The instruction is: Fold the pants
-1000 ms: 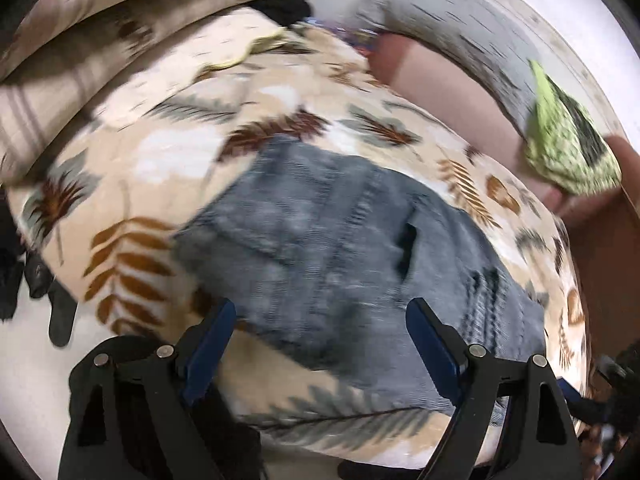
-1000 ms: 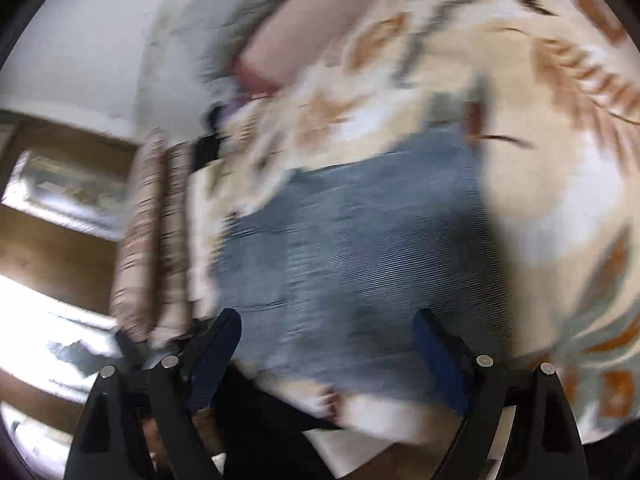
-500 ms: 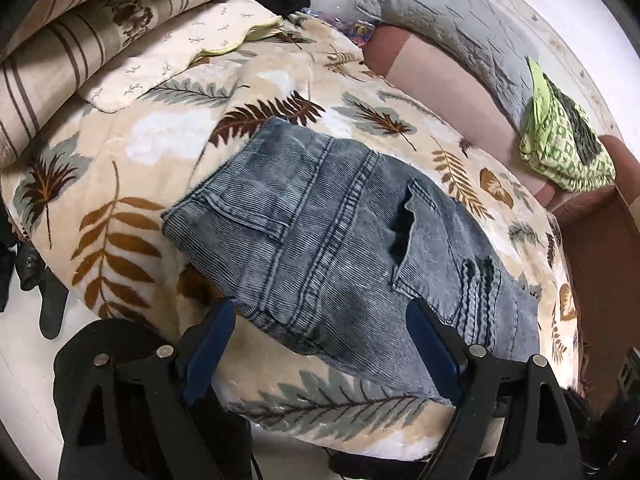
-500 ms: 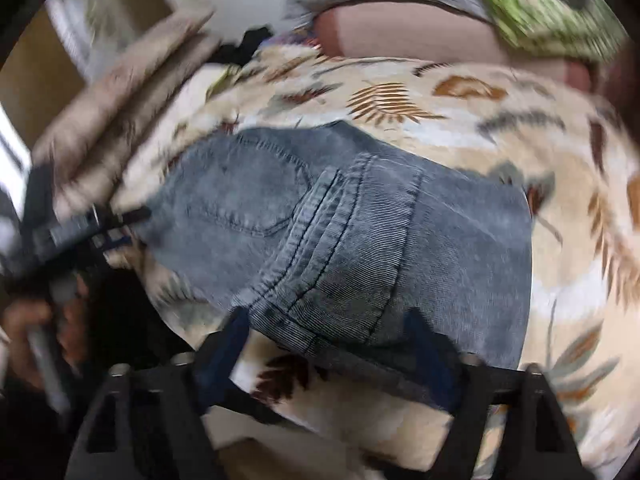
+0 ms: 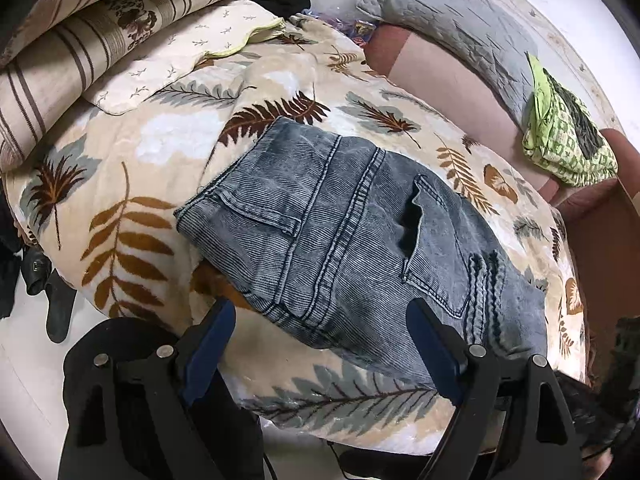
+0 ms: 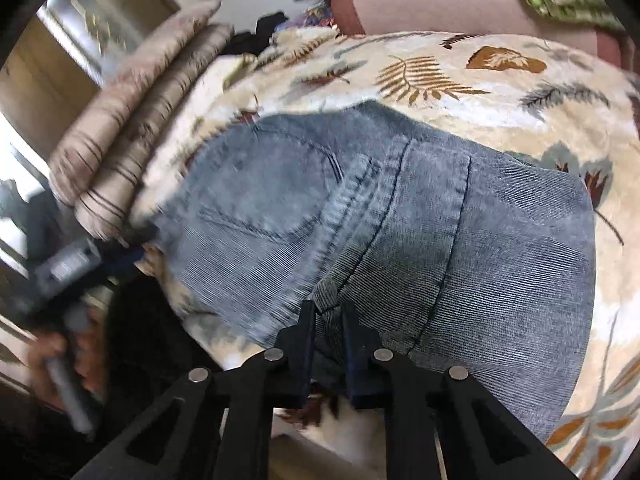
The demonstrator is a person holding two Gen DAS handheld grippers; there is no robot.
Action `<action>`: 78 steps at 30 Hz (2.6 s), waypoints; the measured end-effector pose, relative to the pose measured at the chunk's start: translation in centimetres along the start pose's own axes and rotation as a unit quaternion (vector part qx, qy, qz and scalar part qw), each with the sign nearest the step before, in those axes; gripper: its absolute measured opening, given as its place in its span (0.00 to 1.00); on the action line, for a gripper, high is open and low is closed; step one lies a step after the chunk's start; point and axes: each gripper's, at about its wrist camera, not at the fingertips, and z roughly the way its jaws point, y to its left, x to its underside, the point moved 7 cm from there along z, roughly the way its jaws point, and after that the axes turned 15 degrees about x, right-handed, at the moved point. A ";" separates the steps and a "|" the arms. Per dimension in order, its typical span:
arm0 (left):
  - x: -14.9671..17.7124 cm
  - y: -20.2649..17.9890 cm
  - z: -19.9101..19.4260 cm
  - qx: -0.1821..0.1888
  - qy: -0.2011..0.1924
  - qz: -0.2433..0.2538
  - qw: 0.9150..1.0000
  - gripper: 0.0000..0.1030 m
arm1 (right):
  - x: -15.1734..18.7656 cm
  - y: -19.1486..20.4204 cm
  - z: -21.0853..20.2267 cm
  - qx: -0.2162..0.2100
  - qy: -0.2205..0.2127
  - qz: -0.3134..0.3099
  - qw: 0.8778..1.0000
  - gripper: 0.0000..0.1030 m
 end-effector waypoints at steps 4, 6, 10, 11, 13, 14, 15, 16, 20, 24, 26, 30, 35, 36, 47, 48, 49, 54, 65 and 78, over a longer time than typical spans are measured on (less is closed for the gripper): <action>-0.1 0.0 -0.4 -0.004 -0.007 -0.003 1.000 0.85 | -0.3 1.8 -2.7 -0.036 -0.035 -0.002 0.999 0.13; -0.1 -0.3 -0.3 -0.003 -0.005 -0.002 1.000 0.85 | 1.2 2.9 -1.1 -0.043 -0.003 -0.029 0.999 0.15; -0.1 -3.1 0.1 0.010 0.002 0.032 0.999 0.85 | 3.1 2.4 2.3 -0.065 0.011 -0.006 0.998 0.25; -0.1 -4.2 0.4 0.012 0.002 0.048 0.999 0.85 | 2.8 2.3 1.8 -0.075 0.009 0.007 0.997 0.52; -0.1 -6.6 1.1 0.028 0.010 0.071 0.997 0.85 | 2.3 1.5 0.5 -0.091 -0.005 0.036 0.995 0.89; 0.1 -8.2 1.5 0.042 0.017 0.085 0.995 0.85 | 1.9 0.7 -0.5 -0.091 -0.018 0.057 0.994 0.89; 0.3 -10.0 2.0 0.056 0.020 0.105 0.993 0.85 | 1.6 0.1 -1.2 -0.096 -0.027 0.071 0.992 0.89; 0.6 -11.5 2.4 0.068 0.022 0.125 0.990 0.85 | 1.3 -0.9 -1.9 -0.107 -0.035 0.094 0.989 0.89; 3.6 -16.5 6.6 0.077 0.072 0.210 0.972 0.85 | 0.7 -6.9 -3.4 -0.149 -0.052 0.213 0.964 0.89; 7.5 -14.8 12.3 -0.009 0.168 0.244 0.955 0.86 | 2.2 -10.3 -0.8 -0.163 0.016 0.281 0.946 0.89; 7.6 -15.0 11.9 -0.012 0.144 0.273 0.951 0.87 | 1.8 -10.6 -0.8 -0.155 0.018 0.274 0.949 0.89; 7.5 -14.9 11.7 -0.010 0.147 0.273 0.951 0.88 | -2.9 -10.6 -3.1 -0.193 -0.030 0.258 0.946 0.89; 7.5 -15.0 11.9 -0.008 0.145 0.276 0.950 0.88 | -7.6 -13.8 2.4 -0.152 0.002 0.282 0.947 0.87; 7.4 -14.9 12.1 -0.008 0.146 0.276 0.950 0.89 | -7.2 -15.4 5.1 -0.116 0.033 0.308 0.944 0.87; 7.1 -15.1 12.0 0.008 0.142 0.269 0.953 0.91 | -2.6 -12.8 1.2 -0.080 0.023 0.282 0.956 0.87; 6.9 -15.2 11.8 0.014 0.145 0.266 0.953 0.91 | -1.9 -13.1 2.2 -0.084 0.037 0.289 0.953 0.87; 6.7 -15.1 11.3 0.024 0.146 0.261 0.954 0.91 | -2.0 -13.5 1.8 -0.093 0.021 0.309 0.946 0.87; 2.4 -12.7 5.2 0.064 0.055 0.190 0.978 0.91 | -4.0 -11.0 -2.7 -0.064 -0.011 0.255 0.965 0.87; -1.2 4.7 -1.5 0.079 -0.019 -0.187 0.979 0.90 | -3.4 -0.7 -2.2 -0.109 0.022 0.154 0.982 0.87; -2.6 5.4 0.4 0.157 -0.014 -0.263 0.952 0.90 | -3.4 7.0 8.3 -0.110 0.150 0.122 0.975 0.88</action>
